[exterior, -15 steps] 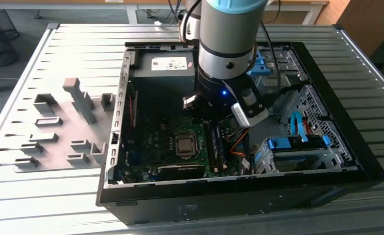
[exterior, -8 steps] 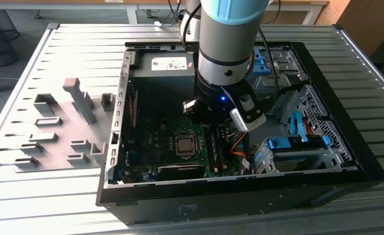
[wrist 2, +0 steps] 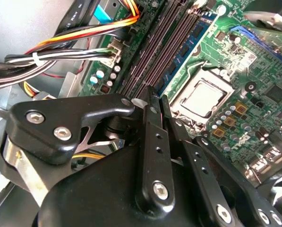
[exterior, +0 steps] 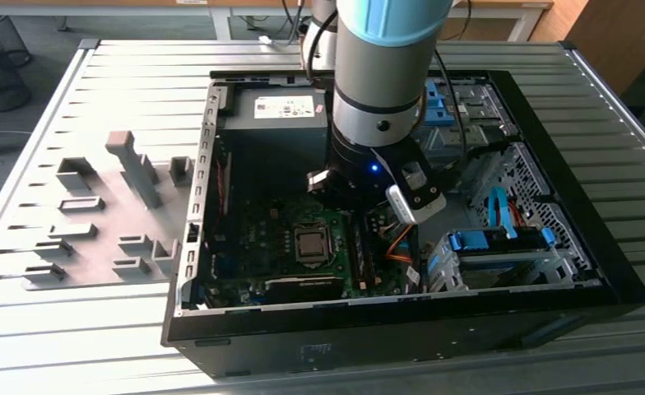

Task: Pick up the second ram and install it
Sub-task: 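Insert the second ram into the second slot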

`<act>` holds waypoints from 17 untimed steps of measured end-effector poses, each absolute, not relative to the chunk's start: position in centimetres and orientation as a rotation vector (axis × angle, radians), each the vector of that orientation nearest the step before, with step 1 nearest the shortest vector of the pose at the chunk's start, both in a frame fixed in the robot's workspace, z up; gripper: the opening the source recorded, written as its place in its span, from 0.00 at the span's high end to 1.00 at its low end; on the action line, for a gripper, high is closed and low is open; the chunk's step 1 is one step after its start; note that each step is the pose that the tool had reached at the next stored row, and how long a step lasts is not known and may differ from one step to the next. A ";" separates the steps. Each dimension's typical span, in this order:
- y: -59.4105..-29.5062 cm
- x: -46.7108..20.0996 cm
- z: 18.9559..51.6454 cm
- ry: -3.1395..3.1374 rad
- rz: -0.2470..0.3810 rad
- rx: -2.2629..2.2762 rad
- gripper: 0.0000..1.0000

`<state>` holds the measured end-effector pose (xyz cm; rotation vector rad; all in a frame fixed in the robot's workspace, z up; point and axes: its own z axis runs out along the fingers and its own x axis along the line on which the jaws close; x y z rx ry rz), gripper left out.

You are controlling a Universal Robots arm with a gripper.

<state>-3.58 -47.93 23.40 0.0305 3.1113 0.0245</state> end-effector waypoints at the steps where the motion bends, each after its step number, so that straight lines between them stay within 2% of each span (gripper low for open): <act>1: -47.9 -3.5 23.3 3.111 0.025 0.034 0.86; 17: -47.9 -3.4 21.9 3.112 0.026 0.053 0.86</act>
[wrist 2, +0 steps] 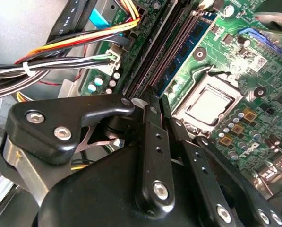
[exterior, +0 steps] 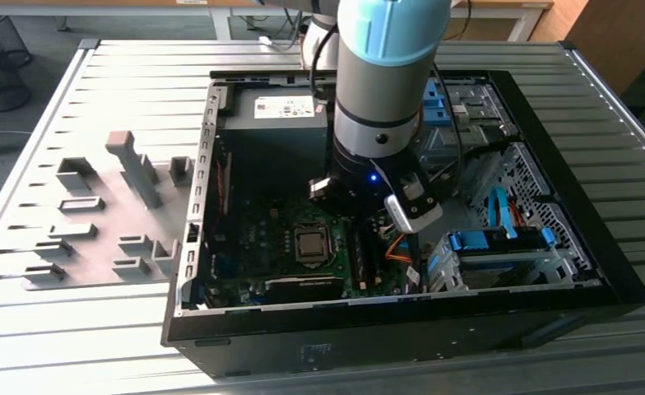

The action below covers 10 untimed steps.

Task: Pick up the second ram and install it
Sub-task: 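Insert the second ram into the second slot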

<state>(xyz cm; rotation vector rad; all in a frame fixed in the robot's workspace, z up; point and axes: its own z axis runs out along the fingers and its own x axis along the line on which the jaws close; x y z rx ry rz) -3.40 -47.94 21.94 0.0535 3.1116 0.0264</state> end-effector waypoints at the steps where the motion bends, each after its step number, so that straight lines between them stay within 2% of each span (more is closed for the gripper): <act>1: -47.9 -3.4 21.9 3.112 0.027 0.053 0.86; 10: -47.9 -3.4 21.8 3.112 0.027 0.053 0.86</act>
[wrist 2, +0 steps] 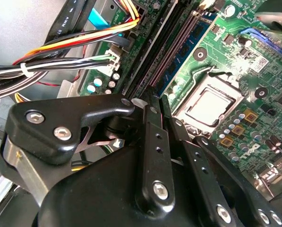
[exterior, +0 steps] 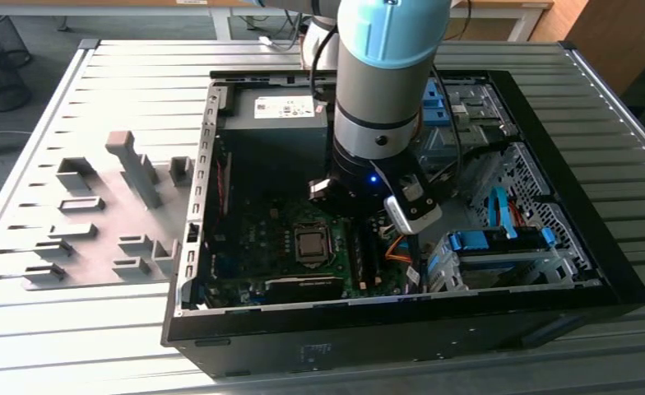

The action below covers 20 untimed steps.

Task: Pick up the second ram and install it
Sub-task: 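Insert the second ram into the second slot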

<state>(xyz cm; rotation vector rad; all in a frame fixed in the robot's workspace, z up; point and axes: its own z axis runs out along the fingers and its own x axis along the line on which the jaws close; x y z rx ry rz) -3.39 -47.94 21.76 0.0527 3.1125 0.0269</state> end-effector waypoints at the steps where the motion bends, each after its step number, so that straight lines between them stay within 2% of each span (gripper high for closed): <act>1: -47.9 -3.4 21.8 3.113 0.027 0.051 0.86; 20: -47.9 -3.2 21.4 3.113 0.027 0.045 0.86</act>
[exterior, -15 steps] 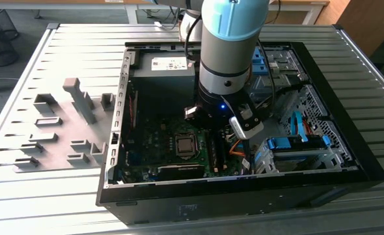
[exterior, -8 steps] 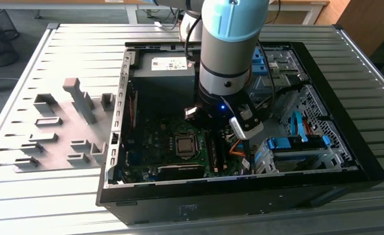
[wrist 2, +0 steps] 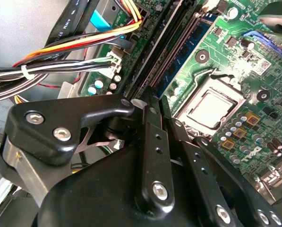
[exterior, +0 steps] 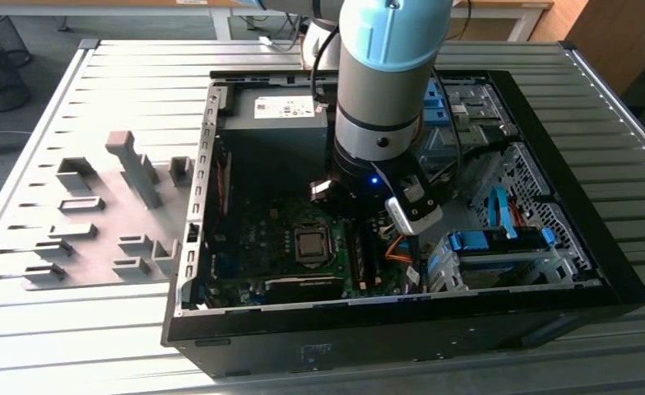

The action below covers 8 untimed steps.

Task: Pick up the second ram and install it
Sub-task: 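Insert the second ram into the second slot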

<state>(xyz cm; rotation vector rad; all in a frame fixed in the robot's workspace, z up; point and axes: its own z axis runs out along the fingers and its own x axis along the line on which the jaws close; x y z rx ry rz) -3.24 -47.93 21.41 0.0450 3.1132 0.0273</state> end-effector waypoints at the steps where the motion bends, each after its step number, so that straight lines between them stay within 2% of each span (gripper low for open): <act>1: -47.9 -3.2 21.4 3.113 0.028 0.045 0.86; 8: -47.9 -3.2 21.6 3.113 0.027 0.041 0.86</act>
